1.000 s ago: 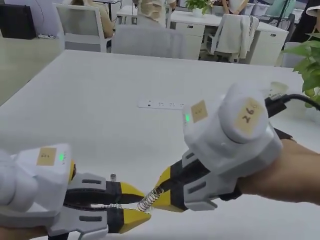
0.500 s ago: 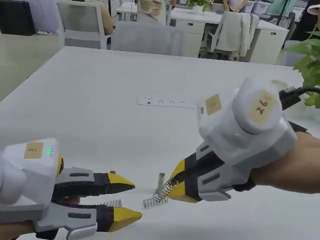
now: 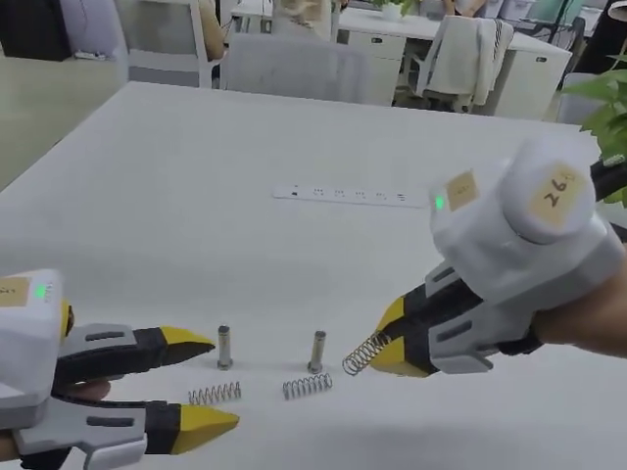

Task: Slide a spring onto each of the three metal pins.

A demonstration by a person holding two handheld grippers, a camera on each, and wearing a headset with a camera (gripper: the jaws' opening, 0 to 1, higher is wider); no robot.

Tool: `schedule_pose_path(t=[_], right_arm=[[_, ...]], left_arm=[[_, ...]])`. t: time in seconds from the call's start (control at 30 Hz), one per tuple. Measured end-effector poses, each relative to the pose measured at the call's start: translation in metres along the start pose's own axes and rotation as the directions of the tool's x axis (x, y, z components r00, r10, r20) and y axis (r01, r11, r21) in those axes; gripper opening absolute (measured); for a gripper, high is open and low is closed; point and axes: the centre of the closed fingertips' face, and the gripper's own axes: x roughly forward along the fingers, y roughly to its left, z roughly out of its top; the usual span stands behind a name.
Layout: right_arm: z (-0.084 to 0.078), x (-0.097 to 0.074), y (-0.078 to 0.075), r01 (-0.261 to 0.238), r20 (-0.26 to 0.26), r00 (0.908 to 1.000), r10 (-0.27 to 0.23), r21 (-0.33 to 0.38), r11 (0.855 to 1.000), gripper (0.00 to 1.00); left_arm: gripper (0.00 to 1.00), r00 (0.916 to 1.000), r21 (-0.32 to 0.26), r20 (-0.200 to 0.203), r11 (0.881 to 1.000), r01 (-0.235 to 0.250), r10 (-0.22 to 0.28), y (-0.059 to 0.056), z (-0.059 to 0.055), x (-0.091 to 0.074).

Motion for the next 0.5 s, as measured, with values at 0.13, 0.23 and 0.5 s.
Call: schedule_pose_path(t=[0.13,0.23,0.5], right_arm=[[-0.006,-0.005,-0.006,0.011,-0.006,0.9999,-0.011,0.016,1.000,0.07],[-0.012,-0.009,-0.011,0.025,-0.015,0.9996,-0.024,0.025,0.999,0.07],[-0.023,-0.023,-0.028,0.062,-0.034,0.9976,-0.060,0.053,0.997,0.08]], left_arm=[[0.44,0.9995,-0.026,-0.002,0.999,-0.033,0.033,0.004,-0.006,-0.006],[0.47,0.9983,-0.042,-0.008,0.997,-0.058,0.058,0.008,-0.012,-0.010],[0.53,0.9928,-0.066,-0.005,0.991,-0.120,0.120,0.017,-0.017,-0.018]])
